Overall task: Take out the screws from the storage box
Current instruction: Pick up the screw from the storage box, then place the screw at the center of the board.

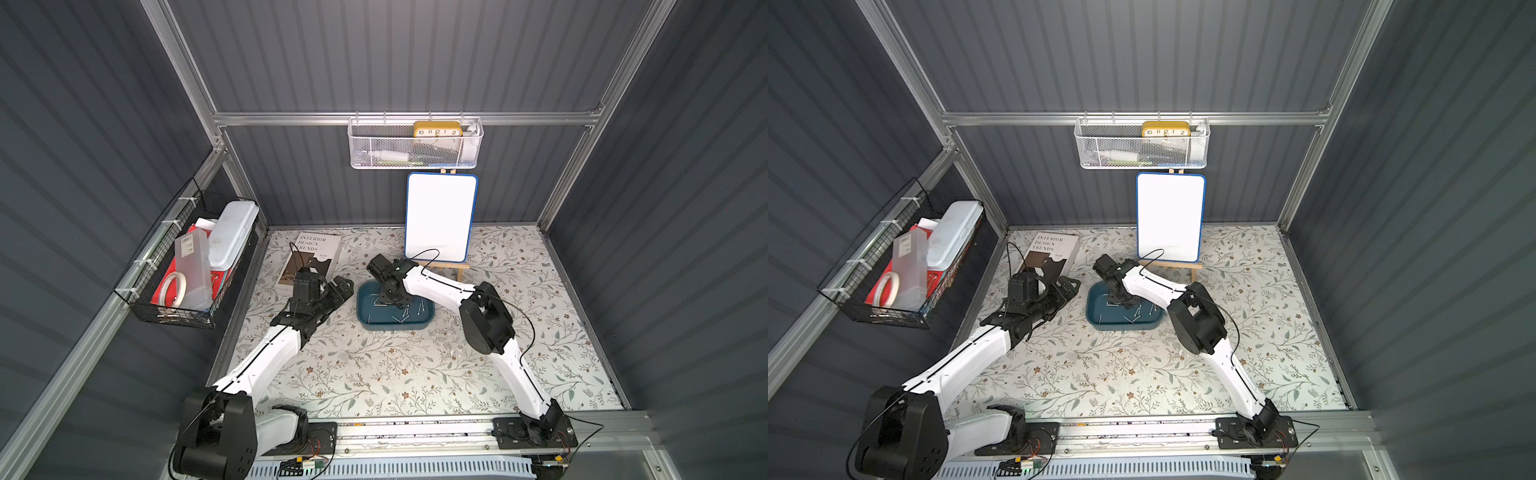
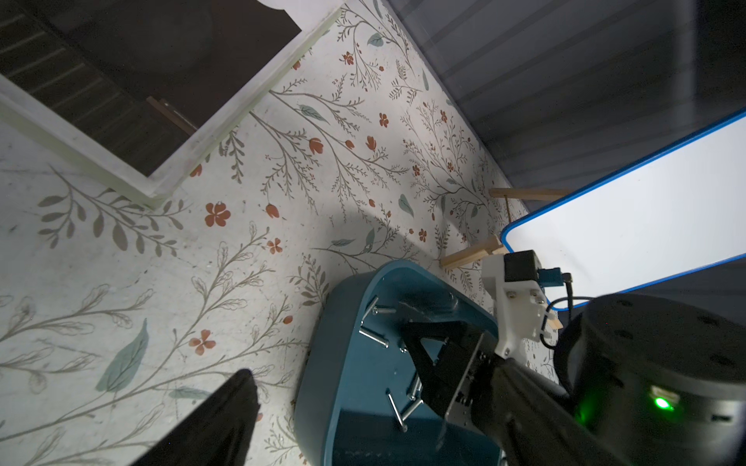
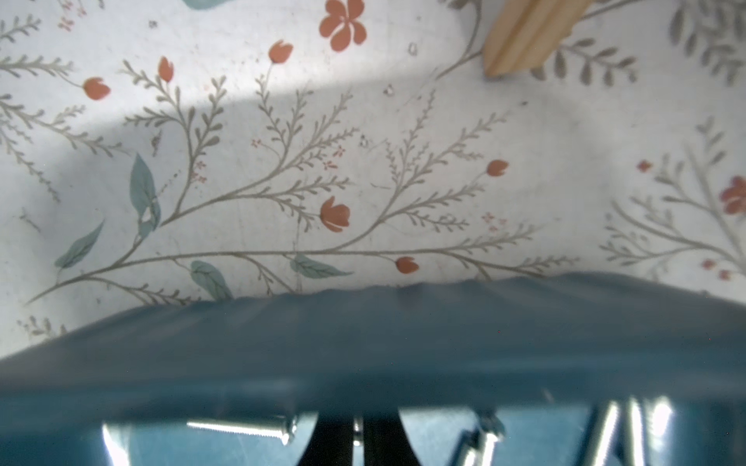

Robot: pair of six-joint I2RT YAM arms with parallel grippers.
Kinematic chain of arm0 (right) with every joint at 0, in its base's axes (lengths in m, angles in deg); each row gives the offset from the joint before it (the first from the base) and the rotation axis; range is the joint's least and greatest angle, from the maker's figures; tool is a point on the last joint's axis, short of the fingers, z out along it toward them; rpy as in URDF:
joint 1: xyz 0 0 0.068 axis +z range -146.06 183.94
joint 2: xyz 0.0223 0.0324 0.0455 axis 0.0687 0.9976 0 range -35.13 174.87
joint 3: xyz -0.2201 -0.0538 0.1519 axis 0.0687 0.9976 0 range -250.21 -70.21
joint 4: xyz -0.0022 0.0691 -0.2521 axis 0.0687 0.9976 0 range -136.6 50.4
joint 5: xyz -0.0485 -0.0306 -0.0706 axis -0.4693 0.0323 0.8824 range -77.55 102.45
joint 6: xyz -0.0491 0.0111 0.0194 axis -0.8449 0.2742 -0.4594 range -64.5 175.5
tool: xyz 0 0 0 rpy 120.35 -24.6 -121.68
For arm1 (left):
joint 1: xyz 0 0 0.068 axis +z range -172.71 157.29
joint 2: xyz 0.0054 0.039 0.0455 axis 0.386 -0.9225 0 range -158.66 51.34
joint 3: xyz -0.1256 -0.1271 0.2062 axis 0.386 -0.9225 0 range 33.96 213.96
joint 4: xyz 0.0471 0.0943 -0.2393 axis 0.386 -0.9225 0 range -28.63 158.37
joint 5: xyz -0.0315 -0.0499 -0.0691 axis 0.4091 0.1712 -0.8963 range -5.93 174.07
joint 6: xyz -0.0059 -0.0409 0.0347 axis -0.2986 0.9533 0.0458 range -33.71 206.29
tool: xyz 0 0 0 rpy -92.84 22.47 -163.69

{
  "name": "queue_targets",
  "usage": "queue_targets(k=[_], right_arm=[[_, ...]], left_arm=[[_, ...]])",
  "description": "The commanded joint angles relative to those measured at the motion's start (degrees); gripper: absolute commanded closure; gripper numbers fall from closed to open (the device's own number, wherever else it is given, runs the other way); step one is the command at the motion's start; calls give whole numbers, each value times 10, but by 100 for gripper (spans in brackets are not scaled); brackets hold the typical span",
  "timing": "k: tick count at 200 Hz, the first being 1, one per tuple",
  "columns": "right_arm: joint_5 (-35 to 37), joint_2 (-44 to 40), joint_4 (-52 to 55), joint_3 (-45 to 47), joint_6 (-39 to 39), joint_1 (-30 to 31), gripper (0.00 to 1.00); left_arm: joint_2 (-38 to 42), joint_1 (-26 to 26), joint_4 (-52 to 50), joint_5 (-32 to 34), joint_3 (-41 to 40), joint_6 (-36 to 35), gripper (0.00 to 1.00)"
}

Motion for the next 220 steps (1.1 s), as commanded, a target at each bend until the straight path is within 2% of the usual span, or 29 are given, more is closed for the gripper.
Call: queue_targets(k=[1,54,104,173,220], right_arm=[[12,-34,18,3,-15,-2,92],[-4,-78,6,49,-28,2,93],[3,-129,8,87,-39,1,93],[13,-201,44,130,-83,-2,94],[2,-292,23,209,-99,-19,94]], left_arm=[[-10,3,30,-20,3,-16,6],[-41,3,26,-41,13,-44,6],[-34,3,30,-22,20,-40,6],[-72,3,31,-10,41,-58,6],[-108,3,32,-24,69,-79,6]])
